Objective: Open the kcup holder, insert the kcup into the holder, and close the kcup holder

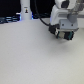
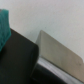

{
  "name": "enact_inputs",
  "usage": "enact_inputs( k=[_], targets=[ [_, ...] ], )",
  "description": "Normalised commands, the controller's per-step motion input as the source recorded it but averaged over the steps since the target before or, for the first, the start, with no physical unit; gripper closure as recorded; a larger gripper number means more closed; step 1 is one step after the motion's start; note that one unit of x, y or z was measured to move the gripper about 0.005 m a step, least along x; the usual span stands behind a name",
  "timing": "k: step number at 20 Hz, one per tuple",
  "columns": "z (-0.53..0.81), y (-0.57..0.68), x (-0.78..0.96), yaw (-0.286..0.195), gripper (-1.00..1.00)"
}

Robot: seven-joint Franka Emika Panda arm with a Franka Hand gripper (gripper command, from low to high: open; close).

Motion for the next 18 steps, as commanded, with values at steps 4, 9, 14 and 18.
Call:
enact_inputs(
  k=[4, 9, 14, 18],
  targets=[
    [0.05, 0.65, -0.64, 0.04, -1.0],
    [0.01, 0.62, -0.82, 0.016, -1.0],
    [0.01, 0.54, -0.99, 0.001, -1.0],
    [0.01, 0.52, -1.0, -0.002, -1.0]
  ],
)
